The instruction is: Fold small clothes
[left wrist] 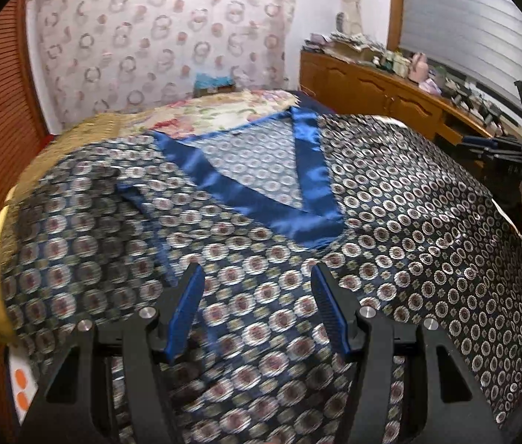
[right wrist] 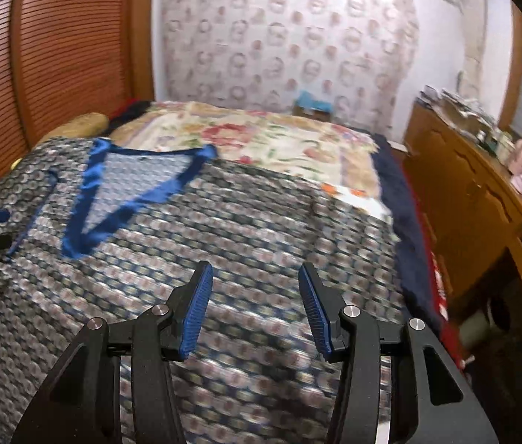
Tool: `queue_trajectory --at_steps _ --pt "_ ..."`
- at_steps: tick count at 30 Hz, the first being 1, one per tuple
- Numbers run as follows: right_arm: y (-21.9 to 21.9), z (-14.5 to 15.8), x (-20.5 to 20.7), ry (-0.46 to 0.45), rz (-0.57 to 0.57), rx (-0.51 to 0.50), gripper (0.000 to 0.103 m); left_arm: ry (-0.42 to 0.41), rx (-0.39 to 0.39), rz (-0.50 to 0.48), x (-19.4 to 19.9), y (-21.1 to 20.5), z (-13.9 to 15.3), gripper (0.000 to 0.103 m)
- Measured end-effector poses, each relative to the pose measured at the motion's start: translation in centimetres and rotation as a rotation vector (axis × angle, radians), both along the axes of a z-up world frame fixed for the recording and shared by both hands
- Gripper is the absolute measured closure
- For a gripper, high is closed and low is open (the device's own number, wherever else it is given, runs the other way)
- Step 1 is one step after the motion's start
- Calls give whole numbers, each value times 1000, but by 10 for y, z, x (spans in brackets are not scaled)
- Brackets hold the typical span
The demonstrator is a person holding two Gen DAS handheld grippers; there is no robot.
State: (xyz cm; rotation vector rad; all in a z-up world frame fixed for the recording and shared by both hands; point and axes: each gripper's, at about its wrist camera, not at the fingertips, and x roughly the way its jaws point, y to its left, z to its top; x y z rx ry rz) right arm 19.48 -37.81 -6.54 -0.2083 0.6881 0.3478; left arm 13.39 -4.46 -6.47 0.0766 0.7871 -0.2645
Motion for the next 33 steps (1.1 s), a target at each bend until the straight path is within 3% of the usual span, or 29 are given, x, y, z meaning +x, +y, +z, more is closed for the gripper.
queue_trajectory --at_steps 12,20,23,26,28,33 --pt "-96 -25 10 78 -166 -12 54 83 42 -62 24 -35 -18 44" --pt "-122 -36 21 169 -177 46 54 78 33 -87 23 -40 -20 42" --pt "-126 -43 21 209 -164 70 54 81 36 -103 25 -43 -21 38" --pt "-128 -47 19 230 -153 87 54 88 40 -128 24 -47 -22 26" --pt "-129 -47 18 239 -145 101 61 95 47 -142 25 -51 -24 15" --pt "-125 -45 13 236 -118 94 77 102 51 -141 26 -52 -25 10"
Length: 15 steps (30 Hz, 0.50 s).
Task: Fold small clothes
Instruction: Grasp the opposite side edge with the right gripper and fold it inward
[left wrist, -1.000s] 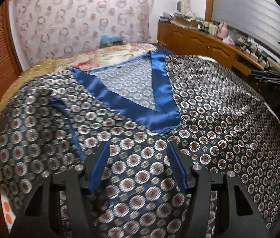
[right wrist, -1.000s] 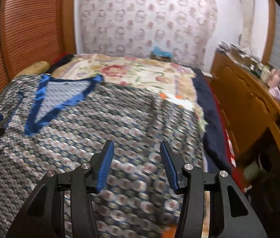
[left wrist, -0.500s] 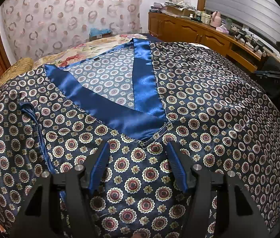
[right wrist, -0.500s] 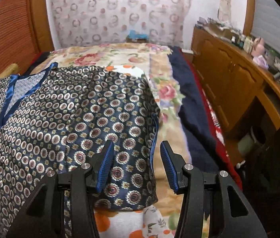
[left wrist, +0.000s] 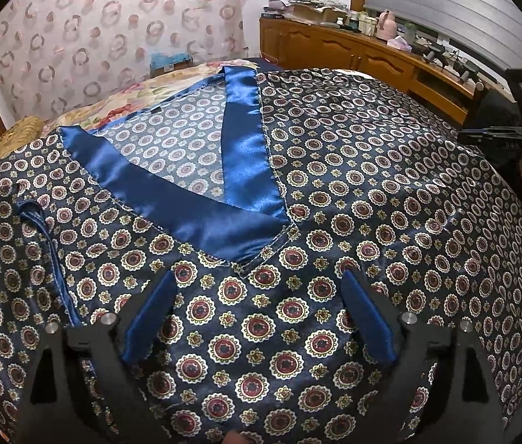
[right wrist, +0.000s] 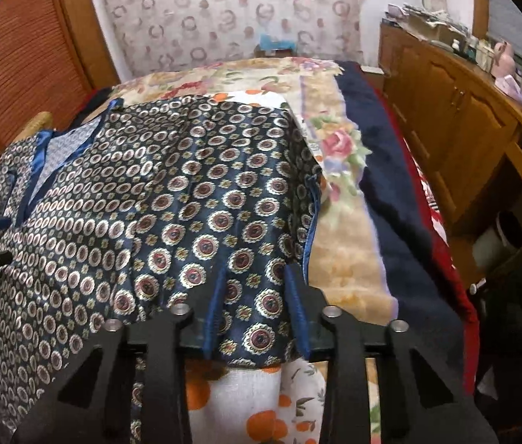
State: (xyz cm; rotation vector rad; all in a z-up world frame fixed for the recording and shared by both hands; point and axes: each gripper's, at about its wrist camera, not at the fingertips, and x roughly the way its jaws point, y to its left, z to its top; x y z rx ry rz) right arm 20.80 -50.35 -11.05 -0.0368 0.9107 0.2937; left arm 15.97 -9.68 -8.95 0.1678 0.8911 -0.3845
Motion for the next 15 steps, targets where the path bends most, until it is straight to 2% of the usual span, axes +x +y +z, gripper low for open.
queue_trajectory --at_steps 1,4,7,15 --pt "1 0 -1 -5 0 -11 78 0 3 3 0 0 0 8" --pt "2 2 -4 -28 -4 -55 92 12 5 25 3 1 -2 2" --pt "4 2 -7 -45 0 -91 100 12 6 31 3 1 -4 1" --pt "21 21 -16 -120 50 -88 103 17 9 40 1 2 -4 1"
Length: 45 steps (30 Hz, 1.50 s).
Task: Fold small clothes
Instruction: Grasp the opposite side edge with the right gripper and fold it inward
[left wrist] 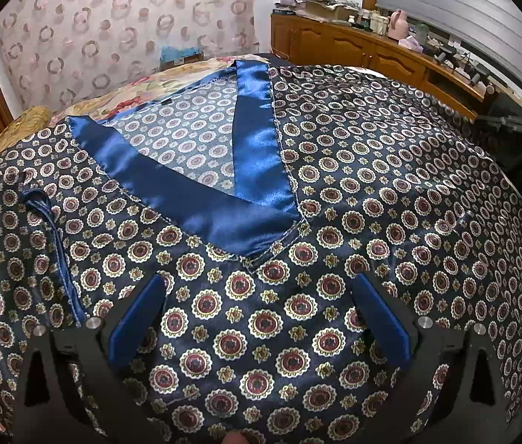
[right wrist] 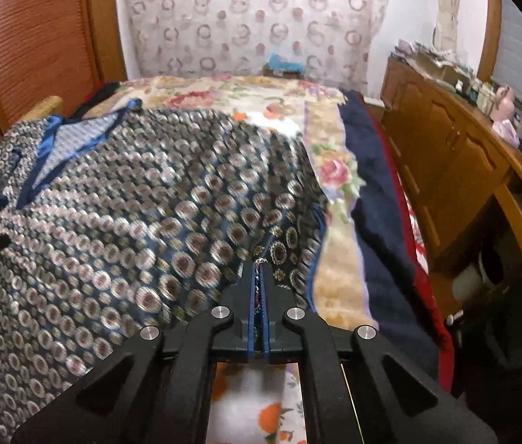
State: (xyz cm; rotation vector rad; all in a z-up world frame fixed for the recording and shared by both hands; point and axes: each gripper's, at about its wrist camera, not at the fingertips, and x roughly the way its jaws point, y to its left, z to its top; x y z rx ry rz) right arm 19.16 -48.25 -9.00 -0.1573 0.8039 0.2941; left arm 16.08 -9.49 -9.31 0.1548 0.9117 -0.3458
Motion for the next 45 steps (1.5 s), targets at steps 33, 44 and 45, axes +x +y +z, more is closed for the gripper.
queue_trajectory --at_steps 33,44,45 --pt "58 23 -3 -83 43 10 58 -273 -169 -13 -72 1 74 1" --pt "19 -14 30 50 -85 15 57 -258 -165 -13 -75 -5 68 1" --pt "18 -15 34 59 -83 24 57 -257 -166 -12 -74 -4 66 1"
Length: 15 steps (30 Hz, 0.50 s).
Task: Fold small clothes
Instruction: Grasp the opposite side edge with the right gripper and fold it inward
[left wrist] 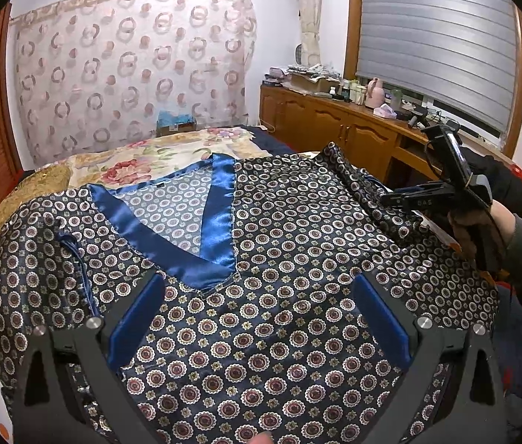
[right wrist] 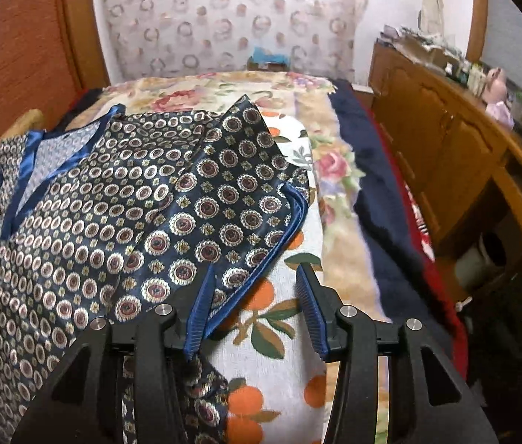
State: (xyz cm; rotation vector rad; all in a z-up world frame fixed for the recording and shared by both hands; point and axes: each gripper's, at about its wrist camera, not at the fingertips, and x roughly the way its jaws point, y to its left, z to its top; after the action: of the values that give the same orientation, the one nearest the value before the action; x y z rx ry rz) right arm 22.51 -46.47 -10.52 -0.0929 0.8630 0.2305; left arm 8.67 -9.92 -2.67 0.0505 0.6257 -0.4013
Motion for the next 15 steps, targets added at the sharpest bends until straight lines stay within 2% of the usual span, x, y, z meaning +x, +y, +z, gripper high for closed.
queue_trajectory --at_steps 2,4,5,6,7,9,15 --pt "2 -3 4 12 4 -4 58 3 -1 3 0 1 -2 1" --pt "5 -4 5 0 15 -12 68 6 -1 6 0 2 -3 1" --pt "7 -4 6 -2 26 -11 76 8 -1 10 1 3 -4 1" --pt "10 -3 7 -2 31 -14 92 10 -3 13 1 5 -5 1" --pt "12 -3 8 -3 40 -17 97 12 -7 16 1 6 -6 1" --pt "18 -1 8 -12 55 -25 101 14 -12 23 2 9 -6 1" --pt "37 24 5 -80 133 50 102 14 -22 47 3 22 -3 1"
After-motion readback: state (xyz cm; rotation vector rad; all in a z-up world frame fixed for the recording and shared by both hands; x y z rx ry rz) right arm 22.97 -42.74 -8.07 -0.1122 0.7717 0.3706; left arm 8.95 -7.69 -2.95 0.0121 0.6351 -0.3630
